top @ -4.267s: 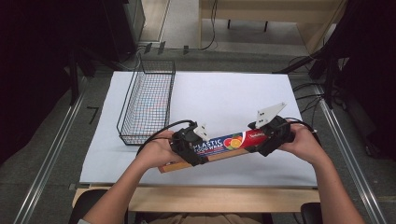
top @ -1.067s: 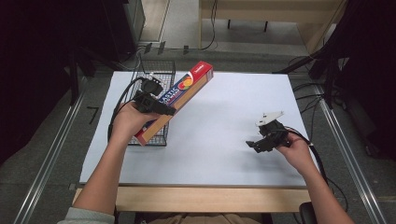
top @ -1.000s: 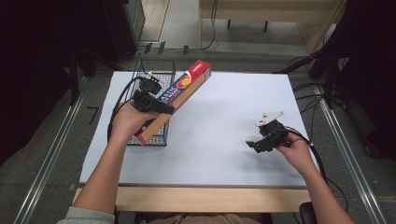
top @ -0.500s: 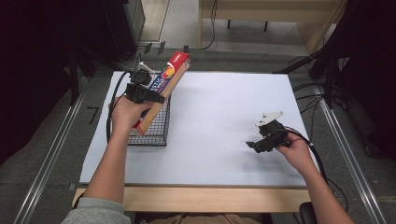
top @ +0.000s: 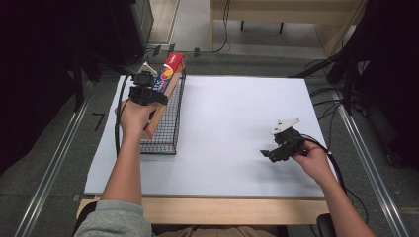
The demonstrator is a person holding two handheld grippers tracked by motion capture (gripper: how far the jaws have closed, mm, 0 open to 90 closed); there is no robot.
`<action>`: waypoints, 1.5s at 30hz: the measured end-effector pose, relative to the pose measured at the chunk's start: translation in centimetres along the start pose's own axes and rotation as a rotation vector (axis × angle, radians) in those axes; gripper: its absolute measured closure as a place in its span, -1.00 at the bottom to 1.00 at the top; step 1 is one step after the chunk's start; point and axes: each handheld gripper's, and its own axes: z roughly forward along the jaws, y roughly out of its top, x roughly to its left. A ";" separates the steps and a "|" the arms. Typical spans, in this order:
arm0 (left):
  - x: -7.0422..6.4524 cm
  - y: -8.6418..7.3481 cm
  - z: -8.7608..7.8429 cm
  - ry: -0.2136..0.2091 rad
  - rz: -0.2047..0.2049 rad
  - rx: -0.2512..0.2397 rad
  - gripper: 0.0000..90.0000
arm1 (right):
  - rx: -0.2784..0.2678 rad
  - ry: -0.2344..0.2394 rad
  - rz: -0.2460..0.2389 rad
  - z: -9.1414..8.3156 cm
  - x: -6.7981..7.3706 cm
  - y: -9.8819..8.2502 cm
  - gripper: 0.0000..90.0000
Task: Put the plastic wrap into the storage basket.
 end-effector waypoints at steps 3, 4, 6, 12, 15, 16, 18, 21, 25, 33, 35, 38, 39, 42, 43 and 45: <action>0.0 0.0 0.6 0.013 -0.017 0.009 -0.11 | 0.003 0.000 0.000 0.0 0.0 0.0 -0.59; 0.1 0.0 0.9 0.014 -0.024 0.013 -0.11 | 0.001 0.001 -0.004 0.0 0.0 0.0 -0.59; 0.2 0.0 1.4 0.022 -0.044 0.020 -0.11 | 0.001 -0.002 0.004 -0.1 0.1 0.0 -0.59; -0.2 -0.2 2.5 0.051 -0.059 0.030 -0.11 | 0.000 0.001 0.002 -0.2 0.1 0.0 -0.59; -0.3 -0.2 2.8 0.037 -0.072 0.028 -0.11 | -0.001 0.002 0.000 -0.2 0.2 0.0 -0.59; -0.4 -0.2 3.0 0.042 -0.077 0.026 -0.11 | -0.001 0.002 0.000 -0.2 0.2 0.0 -0.59; -0.5 -0.2 3.2 0.056 -0.087 0.025 -0.11 | -0.003 0.003 -0.001 -0.2 0.1 0.0 -0.59; -0.7 -0.2 3.7 0.073 -0.081 0.044 -0.11 | -0.005 0.002 -0.001 -0.2 0.1 0.0 -0.59; -0.6 -0.6 4.5 0.056 -0.120 0.043 -0.11 | -0.003 0.001 -0.003 -0.2 0.2 0.0 -0.59; -0.6 -1.0 5.8 0.040 -0.140 0.079 -0.11 | -0.004 0.003 -0.005 -0.2 0.2 0.0 -0.59; -0.7 -1.1 6.2 0.037 -0.138 0.090 -0.12 | -0.006 0.003 -0.005 -0.2 0.2 0.0 -0.59; -0.8 -1.3 6.5 0.034 -0.142 0.082 -0.12 | -0.004 0.004 -0.005 -0.2 0.1 0.0 -0.59; -0.7 -1.4 6.5 0.031 -0.144 0.082 -0.12 | -0.003 0.004 -0.005 -0.2 0.1 0.0 -0.59; -0.8 -1.6 6.9 0.023 -0.145 0.080 -0.14 | -0.003 0.004 -0.012 -0.2 0.1 -0.1 -0.59; -0.9 -1.6 6.9 0.027 -0.139 0.082 -0.19 | -0.003 0.005 -0.010 -0.2 0.2 0.0 -0.59; -1.1 -1.6 6.6 0.034 -0.126 0.046 -0.24 | -0.004 0.002 -0.011 -0.2 0.2 0.0 -0.59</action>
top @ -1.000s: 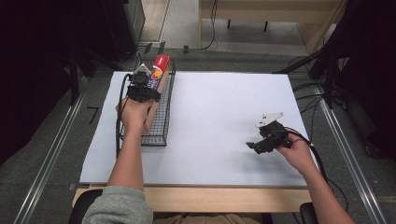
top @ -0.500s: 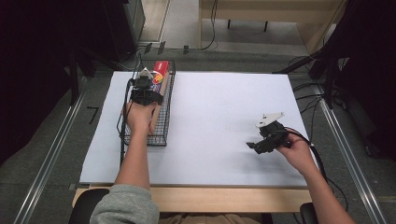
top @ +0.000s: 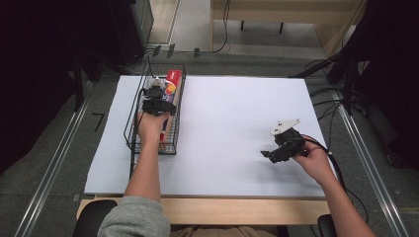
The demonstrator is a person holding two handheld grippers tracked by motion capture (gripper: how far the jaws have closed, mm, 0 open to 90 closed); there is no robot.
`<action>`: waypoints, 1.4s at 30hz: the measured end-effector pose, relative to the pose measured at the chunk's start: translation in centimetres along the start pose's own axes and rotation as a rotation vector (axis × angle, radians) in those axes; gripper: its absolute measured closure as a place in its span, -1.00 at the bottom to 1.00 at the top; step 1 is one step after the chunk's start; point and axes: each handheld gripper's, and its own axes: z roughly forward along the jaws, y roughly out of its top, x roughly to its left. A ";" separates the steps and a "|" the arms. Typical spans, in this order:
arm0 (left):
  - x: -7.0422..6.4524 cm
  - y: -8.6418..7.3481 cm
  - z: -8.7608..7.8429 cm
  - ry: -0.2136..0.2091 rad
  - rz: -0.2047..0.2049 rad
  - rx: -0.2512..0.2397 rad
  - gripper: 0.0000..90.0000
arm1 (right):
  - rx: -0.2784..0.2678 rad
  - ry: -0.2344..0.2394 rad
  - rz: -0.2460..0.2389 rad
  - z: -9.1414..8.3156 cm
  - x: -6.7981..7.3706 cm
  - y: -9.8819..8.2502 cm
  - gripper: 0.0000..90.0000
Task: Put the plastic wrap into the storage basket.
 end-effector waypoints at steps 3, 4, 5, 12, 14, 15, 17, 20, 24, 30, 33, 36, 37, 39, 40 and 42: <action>0.0 0.3 -0.8 -0.015 -0.006 -0.034 -0.26 | -0.003 0.000 -0.002 0.0 0.0 0.0 -0.59; 0.0 0.3 -1.1 -0.013 0.006 -0.027 -0.27 | 0.000 0.001 -0.002 0.0 0.0 0.0 -0.59; -0.1 0.4 -1.3 -0.007 0.018 -0.030 -0.29 | -0.005 0.001 -0.004 0.0 0.0 0.0 -0.59; 0.0 0.3 -3.3 -0.060 0.046 -0.025 -0.30 | 0.004 0.008 -0.004 0.2 0.1 0.0 -0.59; 0.2 0.2 -4.0 -0.068 0.051 -0.032 -0.30 | 0.009 0.012 -0.003 0.2 0.2 0.0 -0.59; 0.3 0.1 -4.3 -0.080 0.049 -0.038 -0.30 | 0.009 0.013 -0.004 0.2 0.2 0.1 -0.59; 0.3 -0.1 -5.1 -0.108 0.065 -0.053 -0.30 | 0.010 0.017 -0.001 0.2 0.3 0.0 -0.59; 0.1 -0.5 -6.4 -0.155 0.106 -0.067 -0.30 | 0.007 0.024 0.005 0.2 0.4 0.1 -0.59; 0.0 -1.1 -7.7 -0.203 0.168 -0.082 -0.29 | -0.016 0.038 0.021 0.1 0.3 0.1 -0.59; -0.2 -2.4 -8.5 -0.250 0.248 -0.080 -0.29 | -0.023 0.045 0.031 -0.1 0.5 0.2 -0.59; -0.6 -3.4 -9.0 -0.296 0.286 -0.107 -0.30 | -0.029 0.051 0.024 -0.1 0.7 0.3 -0.59; -0.9 -4.2 -9.2 -0.307 0.310 -0.100 -0.30 | -0.031 0.057 0.032 -0.1 0.9 0.4 -0.59; -1.0 -4.5 -9.2 -0.319 0.317 -0.101 -0.30 | -0.032 0.058 0.034 -0.1 0.9 0.4 -0.59; -1.2 -5.2 -9.3 -0.345 0.342 -0.108 -0.30 | -0.035 0.065 0.040 -0.2 0.9 0.4 -0.59; -1.3 -5.5 -9.3 -0.349 0.355 -0.115 -0.30 | -0.038 0.068 0.042 -0.2 0.9 0.4 -0.59; -1.7 -6.2 -9.4 -0.357 0.398 -0.119 -0.30 | -0.036 0.073 0.041 -0.1 1.0 0.4 -0.59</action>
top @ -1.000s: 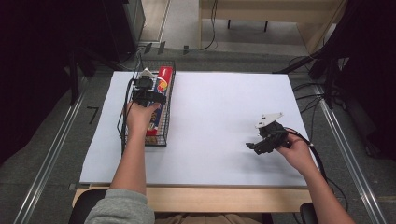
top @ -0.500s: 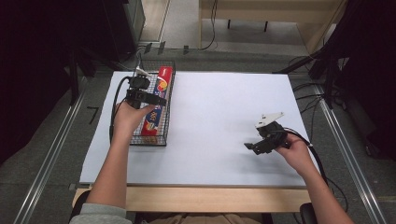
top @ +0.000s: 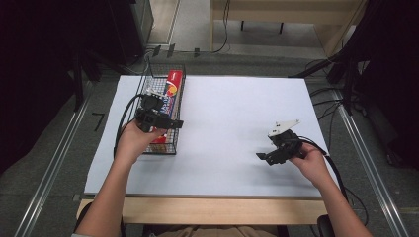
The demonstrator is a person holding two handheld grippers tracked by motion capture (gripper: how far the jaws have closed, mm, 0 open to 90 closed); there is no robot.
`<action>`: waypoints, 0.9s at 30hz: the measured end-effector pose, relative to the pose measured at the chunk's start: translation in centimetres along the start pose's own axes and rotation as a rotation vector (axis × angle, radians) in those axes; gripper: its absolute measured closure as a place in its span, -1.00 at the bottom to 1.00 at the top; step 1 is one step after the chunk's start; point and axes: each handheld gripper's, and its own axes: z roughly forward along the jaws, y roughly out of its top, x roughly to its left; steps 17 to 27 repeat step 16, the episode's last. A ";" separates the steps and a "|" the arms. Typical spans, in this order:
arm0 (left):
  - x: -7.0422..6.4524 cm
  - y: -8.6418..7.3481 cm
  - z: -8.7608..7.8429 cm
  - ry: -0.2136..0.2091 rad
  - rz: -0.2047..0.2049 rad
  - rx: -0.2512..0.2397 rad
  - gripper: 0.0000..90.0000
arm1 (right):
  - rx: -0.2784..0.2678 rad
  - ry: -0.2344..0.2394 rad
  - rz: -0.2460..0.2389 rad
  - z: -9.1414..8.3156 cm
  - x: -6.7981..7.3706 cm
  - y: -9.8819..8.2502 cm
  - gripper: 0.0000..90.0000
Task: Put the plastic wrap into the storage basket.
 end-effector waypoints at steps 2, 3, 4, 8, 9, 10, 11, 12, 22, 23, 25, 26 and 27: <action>-0.7 -0.6 0.0 -0.019 0.048 -0.007 -0.30 | 0.003 0.004 -0.004 0.1 0.1 0.0 -0.59; -1.0 -0.7 0.1 -0.026 0.061 -0.006 -0.31 | 0.005 0.002 -0.009 0.2 0.1 0.0 -0.59; -1.2 -1.0 0.2 -0.036 0.072 -0.005 -0.31 | 0.006 0.001 -0.011 0.2 0.1 0.0 -0.59; -2.2 -1.7 0.5 -0.070 0.098 0.004 -0.33 | 0.004 0.013 -0.007 0.2 0.1 0.0 -0.59; -2.4 -1.8 0.6 -0.077 0.107 0.002 -0.33 | 0.002 0.014 -0.005 0.2 0.1 -0.1 -0.59; -2.5 -1.9 0.6 -0.088 0.111 0.002 -0.34 | 0.003 0.016 -0.006 0.3 0.2 -0.1 -0.59; -2.6 -1.9 0.6 -0.089 0.116 0.003 -0.34 | 0.007 0.016 -0.009 0.3 0.2 -0.1 -0.59; -2.7 -2.0 0.7 -0.093 0.114 0.001 -0.34 | 0.008 0.014 -0.008 0.3 0.2 -0.1 -0.59; -3.0 -2.0 0.9 -0.093 0.124 0.009 -0.35 | 0.011 0.013 -0.006 0.4 0.1 -0.2 -0.59; -3.0 -2.0 0.9 -0.093 0.124 0.009 -0.35 | 0.011 0.013 -0.006 0.4 0.1 -0.2 -0.59; -3.0 -2.0 0.9 -0.093 0.124 0.009 -0.35 | 0.011 0.013 -0.006 0.4 0.1 -0.2 -0.59; -3.0 -2.0 0.9 -0.093 0.124 0.009 -0.35 | 0.011 0.013 -0.006 0.4 0.1 -0.2 -0.59; -3.0 -2.0 0.9 -0.093 0.124 0.009 -0.35 | 0.011 0.013 -0.006 0.4 0.1 -0.2 -0.59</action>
